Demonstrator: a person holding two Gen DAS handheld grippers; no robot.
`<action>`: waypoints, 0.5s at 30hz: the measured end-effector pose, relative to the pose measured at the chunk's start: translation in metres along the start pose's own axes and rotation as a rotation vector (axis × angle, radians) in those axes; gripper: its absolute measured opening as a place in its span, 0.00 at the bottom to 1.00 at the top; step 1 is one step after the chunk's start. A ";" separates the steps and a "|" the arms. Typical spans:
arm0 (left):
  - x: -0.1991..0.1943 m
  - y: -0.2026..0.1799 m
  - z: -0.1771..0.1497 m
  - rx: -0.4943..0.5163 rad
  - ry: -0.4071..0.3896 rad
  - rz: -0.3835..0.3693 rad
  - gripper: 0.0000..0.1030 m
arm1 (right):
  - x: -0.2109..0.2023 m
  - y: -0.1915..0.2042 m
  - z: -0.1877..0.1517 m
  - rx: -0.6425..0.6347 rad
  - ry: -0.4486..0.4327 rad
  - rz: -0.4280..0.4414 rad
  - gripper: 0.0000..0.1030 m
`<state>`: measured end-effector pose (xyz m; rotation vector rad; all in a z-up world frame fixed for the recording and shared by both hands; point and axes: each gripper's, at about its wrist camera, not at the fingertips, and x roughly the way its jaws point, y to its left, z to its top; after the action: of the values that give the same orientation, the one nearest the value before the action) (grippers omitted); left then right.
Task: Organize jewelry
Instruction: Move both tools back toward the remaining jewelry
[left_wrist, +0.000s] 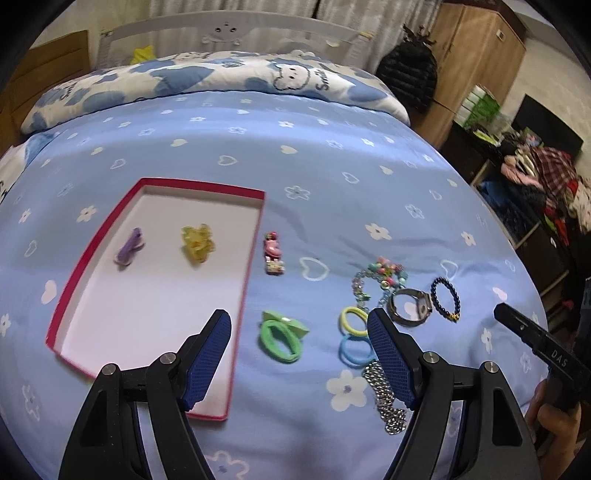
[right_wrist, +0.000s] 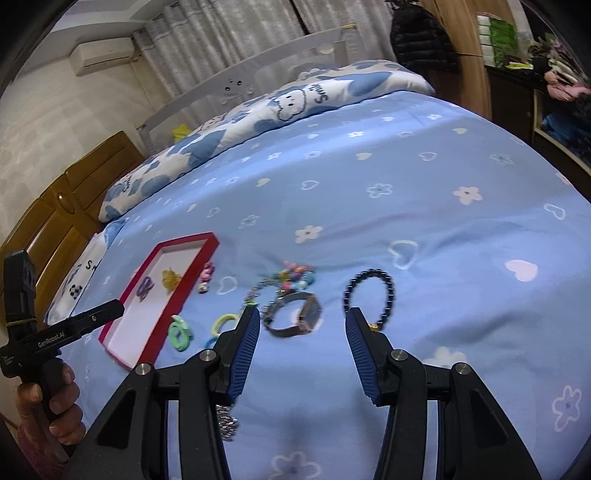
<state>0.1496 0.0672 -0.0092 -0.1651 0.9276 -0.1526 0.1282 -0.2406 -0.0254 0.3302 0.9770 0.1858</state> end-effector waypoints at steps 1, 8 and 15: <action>0.004 -0.005 0.001 0.015 0.009 -0.001 0.74 | 0.000 -0.004 0.001 0.005 0.000 -0.004 0.49; 0.035 -0.031 0.010 0.079 0.054 -0.011 0.73 | 0.007 -0.023 0.001 0.024 0.015 -0.034 0.49; 0.072 -0.047 0.020 0.133 0.090 0.008 0.72 | 0.023 -0.035 0.003 0.027 0.050 -0.053 0.48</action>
<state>0.2055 0.0084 -0.0441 -0.0313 1.0047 -0.2149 0.1431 -0.2673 -0.0542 0.3253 1.0373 0.1331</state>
